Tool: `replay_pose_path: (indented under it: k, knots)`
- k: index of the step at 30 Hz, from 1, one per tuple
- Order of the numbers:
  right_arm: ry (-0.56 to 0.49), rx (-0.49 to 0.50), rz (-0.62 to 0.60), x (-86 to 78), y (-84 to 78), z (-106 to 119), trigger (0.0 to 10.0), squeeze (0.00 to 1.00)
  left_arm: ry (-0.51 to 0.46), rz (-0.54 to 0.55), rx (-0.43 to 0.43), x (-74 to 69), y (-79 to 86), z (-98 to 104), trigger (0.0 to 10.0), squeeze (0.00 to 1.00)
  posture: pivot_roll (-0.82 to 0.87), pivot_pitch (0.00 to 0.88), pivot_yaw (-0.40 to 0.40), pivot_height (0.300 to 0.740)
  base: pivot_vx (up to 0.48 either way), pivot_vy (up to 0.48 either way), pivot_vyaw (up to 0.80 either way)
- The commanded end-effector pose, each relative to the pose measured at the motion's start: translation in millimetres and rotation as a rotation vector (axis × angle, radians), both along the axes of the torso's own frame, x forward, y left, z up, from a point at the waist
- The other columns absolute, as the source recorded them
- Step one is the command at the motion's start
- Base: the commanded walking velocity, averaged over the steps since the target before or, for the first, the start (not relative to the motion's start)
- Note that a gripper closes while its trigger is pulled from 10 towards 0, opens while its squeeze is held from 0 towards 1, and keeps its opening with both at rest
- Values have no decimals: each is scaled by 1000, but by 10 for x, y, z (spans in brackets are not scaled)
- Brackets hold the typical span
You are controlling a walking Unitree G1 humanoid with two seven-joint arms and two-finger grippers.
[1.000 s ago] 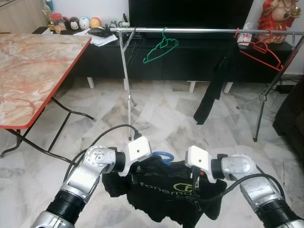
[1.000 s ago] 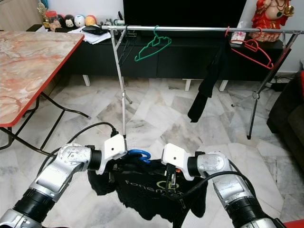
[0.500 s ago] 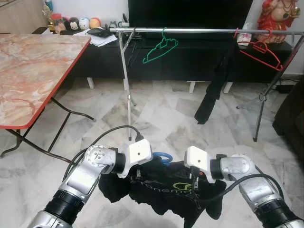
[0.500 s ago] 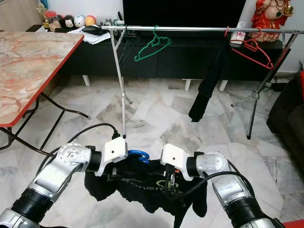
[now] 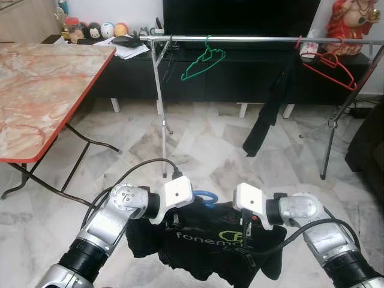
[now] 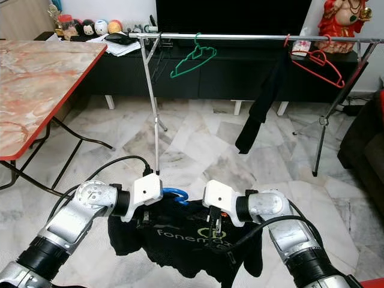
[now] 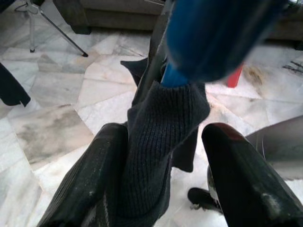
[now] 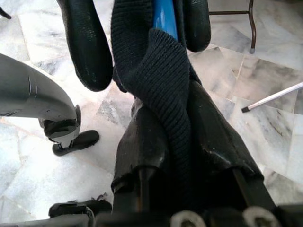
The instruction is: Hang hanger
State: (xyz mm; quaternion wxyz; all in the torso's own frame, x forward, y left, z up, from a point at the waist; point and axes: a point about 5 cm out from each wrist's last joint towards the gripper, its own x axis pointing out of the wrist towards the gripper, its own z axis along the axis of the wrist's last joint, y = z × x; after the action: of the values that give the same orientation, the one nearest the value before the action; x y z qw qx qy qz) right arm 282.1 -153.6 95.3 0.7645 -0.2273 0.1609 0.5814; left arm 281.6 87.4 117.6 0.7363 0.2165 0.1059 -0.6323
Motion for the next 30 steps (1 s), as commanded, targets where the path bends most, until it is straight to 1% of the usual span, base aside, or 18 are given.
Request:
replay_pose_path:
  k: [1, 13, 15, 18, 24, 30]
  knots:
    - [-107, 71, 14, 92, 76, 265, 10000, 0, 26, -17, 36, -30, -30, -87, 10000, 0, -86, 0, -16, 740, 0, 0, 0]
    - [-118, 78, 25, 95, 94, 316, 10000, 0, 46, -29, 51, -50, -27, -113, 10000, 0, -88, 0, -17, 740, 0, 0, 0]
    - [-116, 73, 24, 96, 85, 314, 10000, 0, 22, 14, 18, -4, -29, -83, 10000, 0, -86, 0, -20, 740, 0, 0, 0]
    - [-103, 62, 13, 91, 60, 268, 10000, 0, 18, 37, -23, 17, 0, -19, 10000, 0, -83, 0, -22, 740, 0, 0, 0]
    - [-70, 57, -13, 66, 25, 164, 10000, 0, 22, 49, -46, 8, 63, 31, 10000, 0, -79, 0, -22, 740, 0, 0, 0]
    - [-55, 54, -34, 52, -13, 123, 10000, 0, 28, 61, -62, 15, 127, 67, 10000, 0, -77, 0, -18, 740, 0, 0, 0]
